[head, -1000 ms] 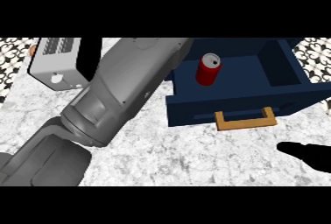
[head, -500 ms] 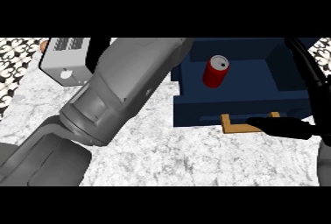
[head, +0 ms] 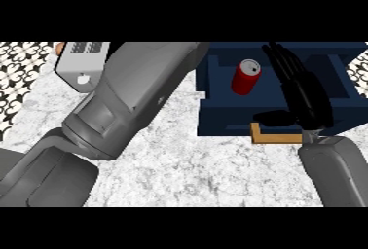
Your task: Pick up the can, place it into the drawer and close the drawer
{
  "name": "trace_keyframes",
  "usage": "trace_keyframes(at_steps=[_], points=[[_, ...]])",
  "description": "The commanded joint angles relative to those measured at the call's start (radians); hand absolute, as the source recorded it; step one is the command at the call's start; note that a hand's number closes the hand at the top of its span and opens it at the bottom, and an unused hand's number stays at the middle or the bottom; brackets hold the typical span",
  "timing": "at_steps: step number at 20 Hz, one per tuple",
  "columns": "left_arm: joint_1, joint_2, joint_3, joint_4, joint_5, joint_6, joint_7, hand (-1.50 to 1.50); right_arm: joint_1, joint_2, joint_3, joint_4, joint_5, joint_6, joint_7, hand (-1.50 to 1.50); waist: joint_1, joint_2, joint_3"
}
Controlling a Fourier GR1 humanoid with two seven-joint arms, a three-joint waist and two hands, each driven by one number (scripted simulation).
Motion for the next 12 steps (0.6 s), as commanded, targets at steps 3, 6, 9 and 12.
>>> trace_keyframes(at_steps=[3,6,9,12], points=[[-0.004,0.035,0.015,-0.02,-0.013,-0.004,0.034,-1.5,-0.131,0.082,0.026,0.297,0.126,-0.159,-0.053,-1.5,0.02,-0.005,0.0],[0.061,0.072,0.009,-0.056,-0.025,-0.04,0.033,-1.5,-0.153,0.093,-0.004,0.43,0.149,-0.248,-0.097,-1.5,0.029,-0.01,0.0],[0.075,0.107,0.01,-0.093,-0.029,-0.044,0.054,-1.5,-0.274,0.118,-0.036,0.56,0.184,-0.296,-0.059,-1.5,0.048,-0.012,-0.001],[0.1,0.107,0.005,-0.111,-0.043,-0.047,0.051,-1.5,-0.342,0.115,-0.074,0.695,0.208,-0.396,-0.092,-1.5,0.047,-0.008,-0.001]])
